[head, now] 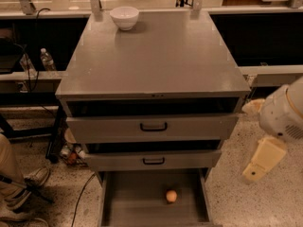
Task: Pick orange from bottom drawer and place on counter
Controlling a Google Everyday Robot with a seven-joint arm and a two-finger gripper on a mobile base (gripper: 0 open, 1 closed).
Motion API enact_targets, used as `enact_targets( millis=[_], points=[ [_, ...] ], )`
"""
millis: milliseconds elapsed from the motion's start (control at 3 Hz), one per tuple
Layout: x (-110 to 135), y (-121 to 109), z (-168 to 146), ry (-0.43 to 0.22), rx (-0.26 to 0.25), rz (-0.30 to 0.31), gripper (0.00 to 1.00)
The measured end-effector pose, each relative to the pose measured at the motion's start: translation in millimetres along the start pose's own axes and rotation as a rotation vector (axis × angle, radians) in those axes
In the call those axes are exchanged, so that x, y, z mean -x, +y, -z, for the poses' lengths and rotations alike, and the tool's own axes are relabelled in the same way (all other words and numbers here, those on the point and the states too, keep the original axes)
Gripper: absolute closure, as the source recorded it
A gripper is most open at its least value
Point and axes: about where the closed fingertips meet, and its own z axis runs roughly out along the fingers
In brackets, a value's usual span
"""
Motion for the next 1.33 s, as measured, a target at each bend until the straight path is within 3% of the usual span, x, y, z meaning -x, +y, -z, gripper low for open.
enact_targets(
  millis=[333,667,1000,1333],
  points=[
    [-25,27,-56,-0.137,0.089,-0.083,0.00],
    [-24,26,-56,-0.135,0.088,-0.081,0.00],
    [-39,28,-83,-0.195,0.117,-0.118,0.00],
    [-65,27,-142,-0.275,0.163,-0.175,0.00]
  ],
)
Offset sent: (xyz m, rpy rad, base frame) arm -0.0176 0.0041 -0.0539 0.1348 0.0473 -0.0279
